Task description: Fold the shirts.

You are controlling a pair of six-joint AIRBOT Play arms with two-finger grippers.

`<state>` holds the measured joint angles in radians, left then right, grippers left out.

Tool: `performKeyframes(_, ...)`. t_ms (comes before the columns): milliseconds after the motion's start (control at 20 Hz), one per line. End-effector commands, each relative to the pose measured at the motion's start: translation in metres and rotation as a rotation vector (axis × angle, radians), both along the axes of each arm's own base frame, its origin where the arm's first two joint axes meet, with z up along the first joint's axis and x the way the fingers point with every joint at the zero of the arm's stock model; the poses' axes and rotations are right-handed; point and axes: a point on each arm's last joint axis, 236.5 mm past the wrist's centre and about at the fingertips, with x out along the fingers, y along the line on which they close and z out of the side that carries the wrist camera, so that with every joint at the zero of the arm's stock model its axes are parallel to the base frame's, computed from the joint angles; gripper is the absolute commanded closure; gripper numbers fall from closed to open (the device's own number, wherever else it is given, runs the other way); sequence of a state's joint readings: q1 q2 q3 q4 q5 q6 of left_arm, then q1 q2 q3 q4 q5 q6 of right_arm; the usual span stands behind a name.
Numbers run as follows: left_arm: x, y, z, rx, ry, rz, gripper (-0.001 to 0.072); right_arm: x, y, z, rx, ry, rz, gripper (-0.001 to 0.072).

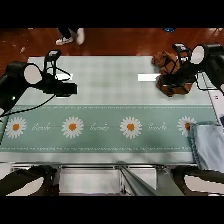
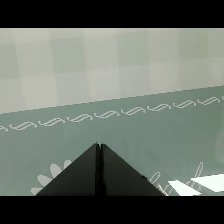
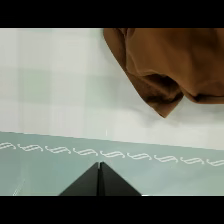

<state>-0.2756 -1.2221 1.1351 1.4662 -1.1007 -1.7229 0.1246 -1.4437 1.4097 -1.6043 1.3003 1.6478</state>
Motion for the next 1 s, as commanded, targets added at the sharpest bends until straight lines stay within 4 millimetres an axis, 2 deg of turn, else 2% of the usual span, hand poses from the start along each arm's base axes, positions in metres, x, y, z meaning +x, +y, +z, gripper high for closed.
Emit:
performKeyframes(0, 0.0, 0.0, 0.0, 0.0, 0.001, 0.001, 0.0691, 0.0, 0.0, 0.0, 0.0, 0.0, 0.001, 0.0687)
performKeyframes(650, 0.0, 0.0, 0.0, 0.0, 0.0, 0.001, 0.0691, 0.0, 0.0, 0.0, 0.0, 0.0, 0.001, 0.0687)
performKeyframes(850, 0.034, -0.007, 0.017, -0.043, -0.158, 0.018, 0.0691, 0.004, 0.001, 0.001, 0.002, -0.018, 0.002, 0.0687)
performKeyframes(950, 0.046, -0.009, 0.025, -0.059, -0.216, 0.024, 0.0691, 0.019, 0.001, 0.006, 0.001, -0.085, 0.005, 0.0687)
